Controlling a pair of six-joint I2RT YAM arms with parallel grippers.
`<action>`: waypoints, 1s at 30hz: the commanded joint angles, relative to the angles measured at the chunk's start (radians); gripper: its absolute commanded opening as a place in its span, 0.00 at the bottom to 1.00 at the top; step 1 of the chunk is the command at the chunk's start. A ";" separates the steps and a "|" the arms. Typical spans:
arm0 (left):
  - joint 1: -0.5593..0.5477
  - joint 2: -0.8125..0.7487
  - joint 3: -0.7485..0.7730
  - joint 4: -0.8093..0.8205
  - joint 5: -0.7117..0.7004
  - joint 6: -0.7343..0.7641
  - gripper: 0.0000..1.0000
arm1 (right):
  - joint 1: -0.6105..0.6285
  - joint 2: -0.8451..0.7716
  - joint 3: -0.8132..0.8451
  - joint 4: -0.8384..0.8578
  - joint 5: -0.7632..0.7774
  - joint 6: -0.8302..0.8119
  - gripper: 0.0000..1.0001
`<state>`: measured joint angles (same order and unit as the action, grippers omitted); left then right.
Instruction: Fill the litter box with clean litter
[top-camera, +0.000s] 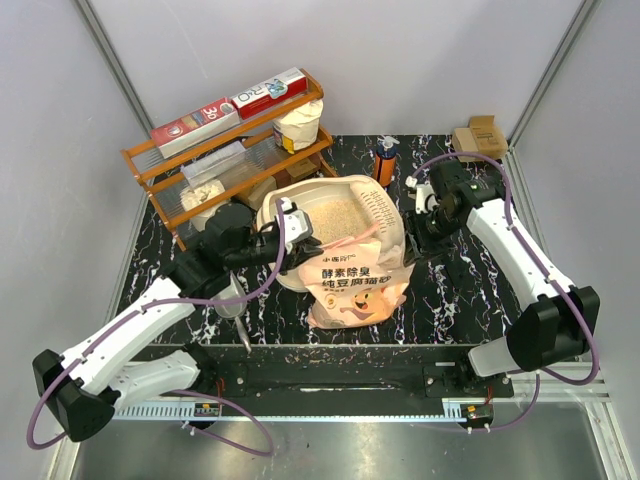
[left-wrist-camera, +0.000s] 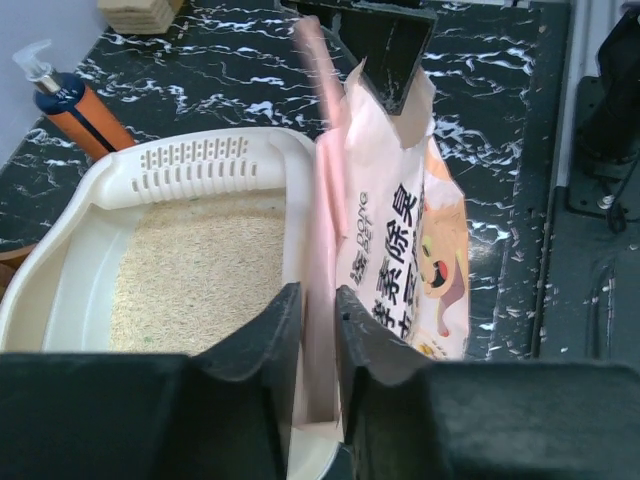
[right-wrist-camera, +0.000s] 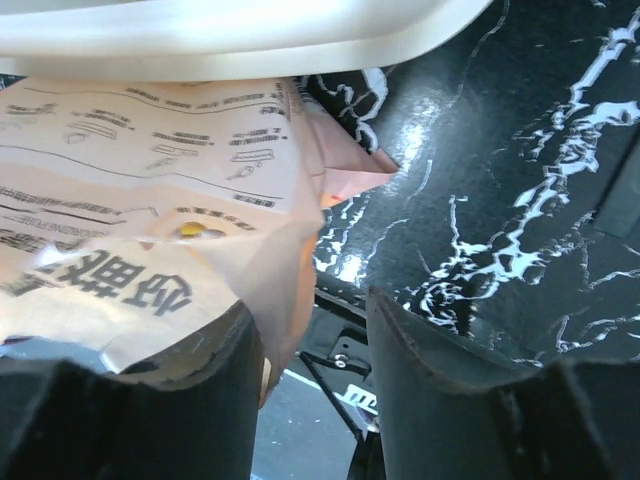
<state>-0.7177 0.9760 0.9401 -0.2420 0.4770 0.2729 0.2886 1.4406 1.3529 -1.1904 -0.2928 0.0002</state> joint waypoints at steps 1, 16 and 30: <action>0.000 0.023 0.068 0.073 0.081 -0.009 0.40 | -0.002 -0.017 0.023 -0.031 -0.112 -0.040 0.43; -0.062 0.245 0.203 -0.011 -0.012 0.091 0.70 | 0.038 -0.060 0.092 0.018 -0.082 -0.126 0.00; -0.016 0.381 0.469 -0.390 0.147 0.227 0.98 | 0.038 -0.131 0.045 0.057 -0.069 -0.141 0.00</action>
<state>-0.7631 1.2442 1.2751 -0.4160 0.4896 0.4343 0.3275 1.3624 1.3819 -1.1915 -0.3672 -0.1276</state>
